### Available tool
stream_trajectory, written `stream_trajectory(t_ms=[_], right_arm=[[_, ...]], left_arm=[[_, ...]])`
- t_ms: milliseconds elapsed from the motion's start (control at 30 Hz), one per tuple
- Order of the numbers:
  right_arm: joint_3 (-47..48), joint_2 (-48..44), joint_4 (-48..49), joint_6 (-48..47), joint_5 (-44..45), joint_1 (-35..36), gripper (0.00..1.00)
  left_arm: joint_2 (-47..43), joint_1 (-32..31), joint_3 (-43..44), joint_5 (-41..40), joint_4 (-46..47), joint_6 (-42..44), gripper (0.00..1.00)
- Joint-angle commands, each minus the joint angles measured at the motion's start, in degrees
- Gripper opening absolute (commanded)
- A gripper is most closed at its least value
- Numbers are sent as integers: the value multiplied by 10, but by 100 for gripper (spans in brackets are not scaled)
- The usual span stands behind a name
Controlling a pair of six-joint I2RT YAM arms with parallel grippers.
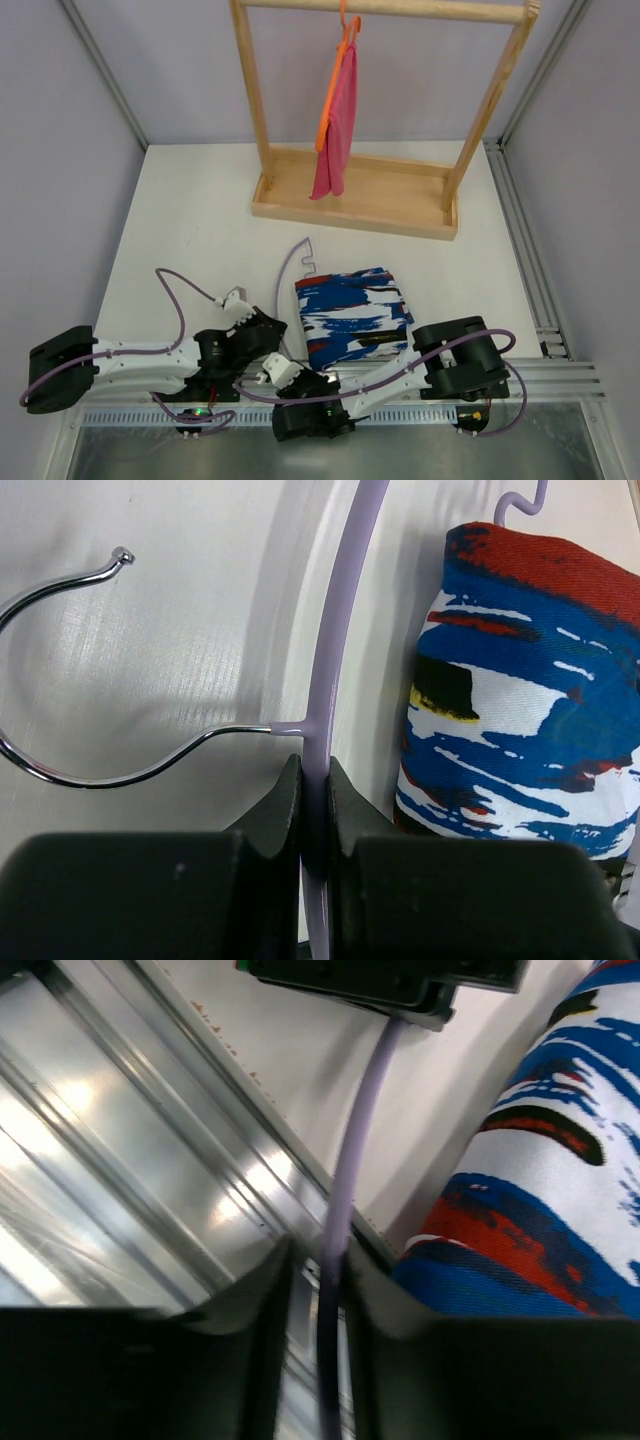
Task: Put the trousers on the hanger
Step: Pass the hanger from the left arm to the right
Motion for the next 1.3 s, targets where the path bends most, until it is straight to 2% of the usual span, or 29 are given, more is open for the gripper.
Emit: stream_trajectory(t_ms=[0, 100, 200, 267, 300, 367, 500, 700, 1000, 1033, 1133, 1267], right_arm=[[-14, -6, 5, 73, 16, -20, 20], [-12, -18, 15, 67, 16, -19, 4], [-14, -42, 34, 50, 21, -19, 4], [-29, -81, 62, 32, 21, -19, 4], [-49, -97, 98, 27, 21, -19, 4], [-72, -138, 136, 13, 16, -19, 4], [-117, -169, 220, 7, 12, -20, 4], [-121, -189, 275, -8, -5, -21, 4], [-175, -319, 359, -45, 14, -31, 4], [-179, -342, 365, -52, 16, -31, 4], [-189, -379, 384, -76, 17, -32, 4], [-205, -459, 415, -103, 16, -32, 4]], left_arm=[[2, -9, -3, 6, -5, 9, 0], [-5, -8, 1, 7, -8, 15, 0], [-34, -8, 22, 9, -40, 26, 1], [-73, -9, 38, 4, -63, 37, 10], [-86, -9, 47, 2, -94, 40, 22], [-127, -9, 75, -11, -135, 40, 33], [-180, -9, 122, -25, -224, 47, 42], [-229, -9, 196, -41, -344, 63, 56], [-262, -9, 405, -128, -585, 125, 59], [-262, -8, 445, -139, -600, 128, 59], [-258, -8, 494, -143, -638, 149, 59], [-256, -9, 490, -130, -631, 163, 56]])
